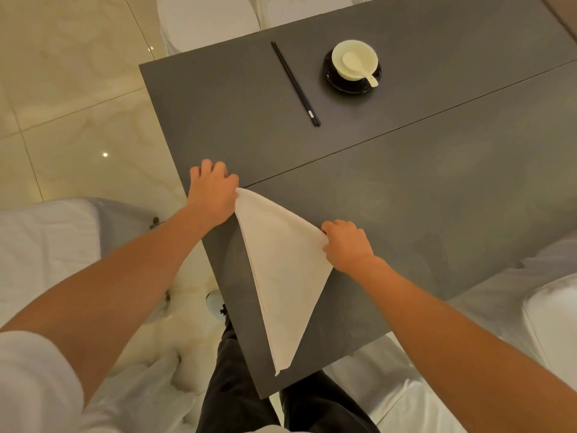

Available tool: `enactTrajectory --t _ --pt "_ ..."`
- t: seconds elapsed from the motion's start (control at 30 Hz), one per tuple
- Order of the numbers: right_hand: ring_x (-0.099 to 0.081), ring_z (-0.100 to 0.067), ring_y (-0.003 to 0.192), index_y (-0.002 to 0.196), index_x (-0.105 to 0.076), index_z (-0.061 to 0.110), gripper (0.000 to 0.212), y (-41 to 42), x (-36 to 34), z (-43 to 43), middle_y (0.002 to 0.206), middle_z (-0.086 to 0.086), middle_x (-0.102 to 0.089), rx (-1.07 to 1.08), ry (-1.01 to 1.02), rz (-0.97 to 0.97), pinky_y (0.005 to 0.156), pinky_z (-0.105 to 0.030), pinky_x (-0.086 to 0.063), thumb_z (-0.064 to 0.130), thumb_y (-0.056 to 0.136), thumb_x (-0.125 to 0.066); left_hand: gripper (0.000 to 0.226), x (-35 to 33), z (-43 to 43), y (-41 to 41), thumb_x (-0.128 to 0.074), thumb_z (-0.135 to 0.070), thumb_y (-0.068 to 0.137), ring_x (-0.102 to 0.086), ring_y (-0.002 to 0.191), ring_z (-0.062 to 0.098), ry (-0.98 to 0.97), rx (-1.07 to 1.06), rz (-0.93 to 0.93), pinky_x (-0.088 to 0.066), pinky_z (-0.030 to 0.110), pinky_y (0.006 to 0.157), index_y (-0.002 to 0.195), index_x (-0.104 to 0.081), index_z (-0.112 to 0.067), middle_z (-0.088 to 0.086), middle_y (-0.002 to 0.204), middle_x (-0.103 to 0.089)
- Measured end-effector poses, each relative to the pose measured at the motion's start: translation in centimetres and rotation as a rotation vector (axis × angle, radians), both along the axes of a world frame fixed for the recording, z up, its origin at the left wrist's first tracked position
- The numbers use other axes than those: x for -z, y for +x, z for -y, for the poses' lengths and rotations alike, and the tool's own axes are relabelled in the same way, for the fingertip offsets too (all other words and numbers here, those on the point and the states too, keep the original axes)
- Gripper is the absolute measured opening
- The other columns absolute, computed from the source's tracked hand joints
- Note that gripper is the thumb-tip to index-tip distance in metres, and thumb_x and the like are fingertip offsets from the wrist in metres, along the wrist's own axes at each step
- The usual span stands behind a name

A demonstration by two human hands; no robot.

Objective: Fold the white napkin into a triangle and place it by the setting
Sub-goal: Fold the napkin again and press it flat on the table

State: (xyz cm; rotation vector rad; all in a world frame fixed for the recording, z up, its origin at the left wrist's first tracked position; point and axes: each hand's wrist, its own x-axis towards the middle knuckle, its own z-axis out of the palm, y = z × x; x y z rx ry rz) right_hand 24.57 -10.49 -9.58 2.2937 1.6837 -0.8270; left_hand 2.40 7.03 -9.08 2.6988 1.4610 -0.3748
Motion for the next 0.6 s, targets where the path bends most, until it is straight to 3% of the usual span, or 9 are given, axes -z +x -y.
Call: enactTrajectory --t 0.1,0.2,0.33,0.43,0.6 --pt "-0.055 -0.034 0.083 0.082 -0.06 0.01 0.012 1.2 -0.8 -0.3 0.088 -0.009 -0.053 0.112 0.008 -0.134 0.068 -0.038 -0.046 0.002 0.079 -0.052 0.022 -2.2 -0.2 1.5 -0.052 -0.03 0.095 -0.046 0.109 0.033 -0.013 -0.004 0.151 -0.034 0.045 0.091 0.108 -0.064 -0.017 0.008 0.114 -0.06" --pt "-0.052 -0.03 0.067 0.075 -0.06 0.006 0.014 2.8 -1.4 0.1 0.074 -0.01 -0.054 0.246 0.038 -0.174 0.055 -0.033 -0.041 -0.002 0.075 -0.048 0.018 -5.2 0.4 2.9 -0.054 -0.026 0.095 -0.052 0.101 0.034 0.005 0.026 0.369 -0.04 0.044 0.083 0.103 -0.064 -0.013 0.009 0.106 -0.064" --pt "-0.049 -0.028 0.062 0.076 -0.061 0.006 0.011 4.8 -2.2 1.4 0.076 -0.013 -0.06 0.322 0.089 -0.146 0.053 -0.031 -0.041 0.001 0.077 -0.05 0.009 -8.2 2.3 3.5 -0.058 -0.022 0.091 -0.053 0.088 0.026 0.027 0.096 0.602 -0.048 0.041 0.067 0.094 -0.061 -0.014 0.004 0.094 -0.062" --pt "-0.049 -0.031 0.065 0.069 -0.053 0.01 0.015 5.6 -2.7 2.8 0.075 -0.008 -0.049 0.246 0.115 -0.091 0.05 -0.028 -0.036 -0.001 0.077 -0.047 0.005 -8.9 5.4 2.7 -0.061 -0.018 0.084 -0.051 0.079 0.023 0.04 0.255 0.594 -0.047 0.037 0.055 0.086 -0.059 -0.014 0.002 0.085 -0.059" --pt "-0.048 -0.03 0.073 0.106 -0.06 0.016 0.032 6.1 -1.8 5.7 0.092 -0.008 -0.047 0.019 0.129 0.02 0.058 -0.034 -0.038 0.0 0.083 -0.047 0.016 -5.3 12.4 -0.3 -0.063 -0.013 0.069 -0.049 0.07 0.019 -0.08 0.414 0.465 -0.044 0.03 0.046 0.081 -0.053 -0.018 -0.002 0.077 -0.055"
